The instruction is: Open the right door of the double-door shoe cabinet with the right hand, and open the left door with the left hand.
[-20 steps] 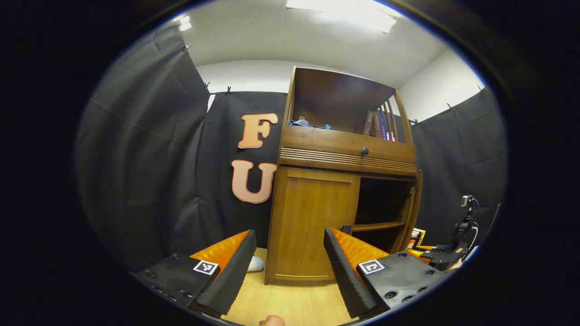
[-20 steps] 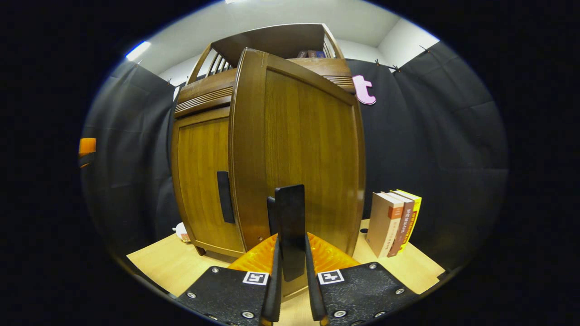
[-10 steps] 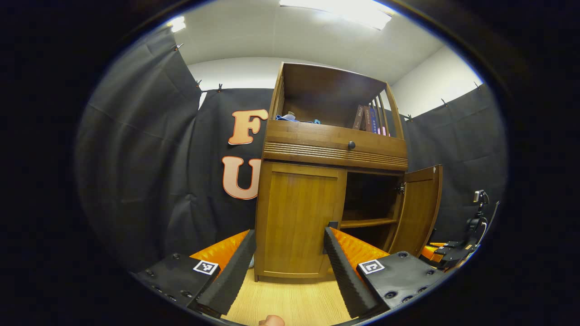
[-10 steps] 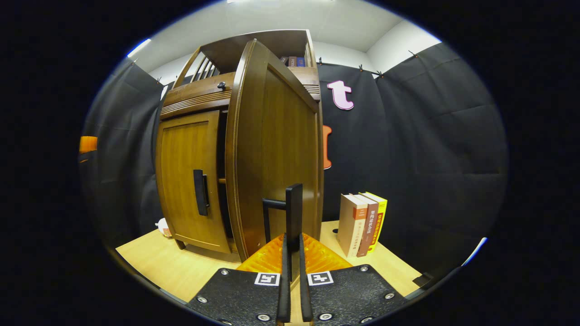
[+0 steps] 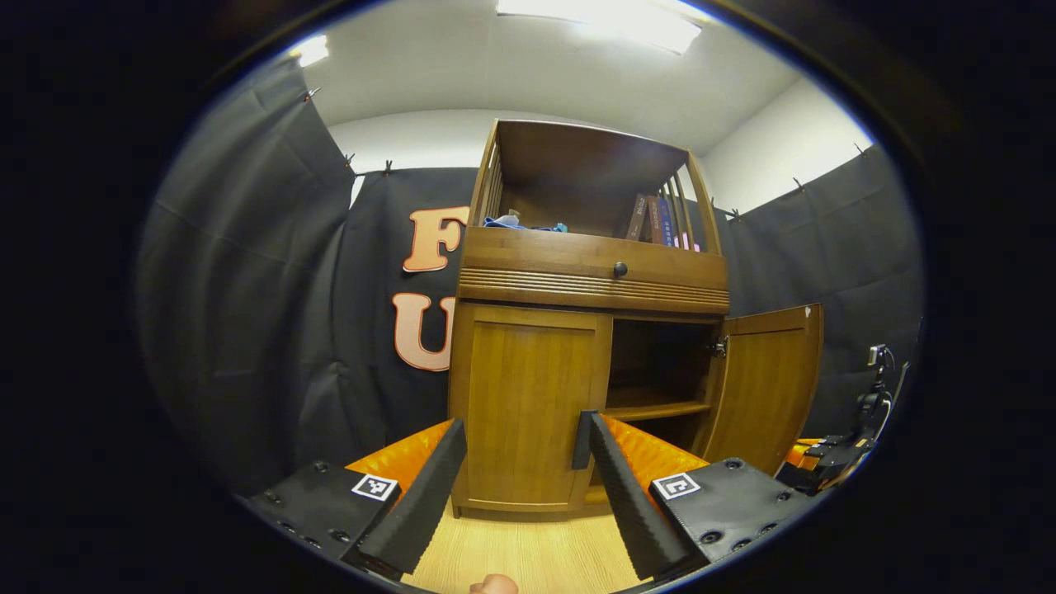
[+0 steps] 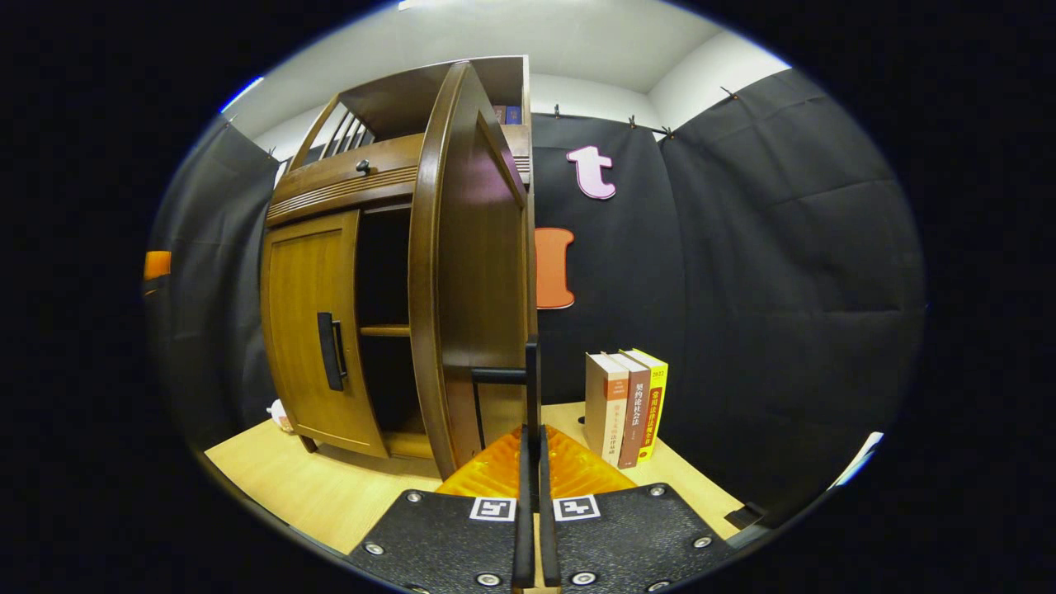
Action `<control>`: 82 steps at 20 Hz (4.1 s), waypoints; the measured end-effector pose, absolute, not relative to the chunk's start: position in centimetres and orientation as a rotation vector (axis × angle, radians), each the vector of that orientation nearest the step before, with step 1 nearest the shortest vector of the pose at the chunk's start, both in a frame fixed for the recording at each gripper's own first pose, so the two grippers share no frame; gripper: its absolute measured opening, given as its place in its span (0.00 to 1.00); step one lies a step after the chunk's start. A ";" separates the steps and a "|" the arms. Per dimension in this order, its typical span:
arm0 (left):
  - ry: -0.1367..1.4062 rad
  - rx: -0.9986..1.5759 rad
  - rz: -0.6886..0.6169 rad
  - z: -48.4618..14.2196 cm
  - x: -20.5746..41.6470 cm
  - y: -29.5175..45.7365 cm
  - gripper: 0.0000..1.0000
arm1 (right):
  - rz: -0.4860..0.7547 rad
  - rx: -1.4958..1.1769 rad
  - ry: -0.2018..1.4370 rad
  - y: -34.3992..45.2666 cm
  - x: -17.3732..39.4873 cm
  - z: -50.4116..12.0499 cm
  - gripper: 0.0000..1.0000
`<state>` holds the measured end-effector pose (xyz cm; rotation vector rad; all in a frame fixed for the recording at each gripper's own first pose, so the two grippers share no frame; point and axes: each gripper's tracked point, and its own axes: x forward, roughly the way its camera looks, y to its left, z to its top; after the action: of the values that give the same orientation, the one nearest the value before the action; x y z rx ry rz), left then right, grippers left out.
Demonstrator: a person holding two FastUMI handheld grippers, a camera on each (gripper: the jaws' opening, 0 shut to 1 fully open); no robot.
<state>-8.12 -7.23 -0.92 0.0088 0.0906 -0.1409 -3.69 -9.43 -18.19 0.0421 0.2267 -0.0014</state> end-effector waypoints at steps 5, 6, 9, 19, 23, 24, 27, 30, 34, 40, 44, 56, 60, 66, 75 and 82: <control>0.094 0.026 -0.148 -1.1 -8.0 -7.9 0.99 | 0.005 0.067 0.239 -11.6 -3.5 -18.3 0.02; 0.097 0.026 -0.147 -1.2 -7.9 -8.2 0.99 | 0.012 0.073 0.240 -12.0 -3.5 -18.3 0.02; 0.106 0.027 -0.149 -1.5 -7.3 -9.2 0.99 | 0.033 0.099 0.242 -13.3 -3.3 -18.3 0.02; 0.112 0.007 -0.185 -2.5 -6.4 -12.6 0.94 | 0.011 0.110 0.236 -17.6 -4.6 -18.5 0.04; 0.125 -0.008 -0.215 -3.4 -5.2 -14.3 0.94 | -0.036 0.111 0.219 -19.4 -6.0 -17.9 0.06; 0.125 -0.006 -0.214 -3.6 -4.8 -14.5 0.94 | -0.042 0.109 0.217 -19.7 -6.2 -17.6 0.08; 0.128 -0.005 -0.205 -4.8 -3.7 -14.7 0.94 | -0.055 0.092 0.217 -19.9 -6.8 -17.3 0.14; 0.146 -0.014 -0.199 -6.5 -1.9 -14.9 0.94 | -0.050 0.074 0.214 -19.6 -7.3 -16.5 0.26; 0.174 -0.033 -0.218 -9.5 0.9 -16.0 0.97 | -0.065 0.064 0.195 -19.2 -7.9 -14.6 0.58; 0.186 0.013 -0.217 -14.6 6.5 -17.2 0.96 | -0.133 0.043 0.141 -20.2 -8.3 -12.0 0.92; 0.200 0.051 -0.214 -17.6 9.9 -18.4 0.94 | -0.159 0.055 0.124 -20.5 -8.6 -11.1 0.92; 0.235 0.064 -0.203 -23.1 15.2 -19.5 0.87 | -0.169 0.074 0.128 -20.3 -9.1 -11.3 0.92; 0.248 0.066 -0.204 -23.6 15.7 -19.9 0.64 | -0.173 0.091 0.120 -20.4 -9.2 -11.1 0.92; 0.271 0.064 -0.215 -23.8 15.4 -20.1 0.36 | -0.173 0.076 0.111 -19.9 -9.4 -10.8 0.98; 0.291 0.021 -0.287 -22.8 11.6 -19.2 0.24 | -0.149 0.069 0.095 -17.5 -10.0 -9.4 0.98; 0.296 0.006 -0.333 -21.2 6.9 -16.7 0.24 | -0.114 0.042 0.071 -14.3 -10.4 -7.5 0.92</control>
<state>6.87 -16.73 -21.20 0.0061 0.2965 -0.3328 -10.40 -14.27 -7.53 0.0420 0.0715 -0.1141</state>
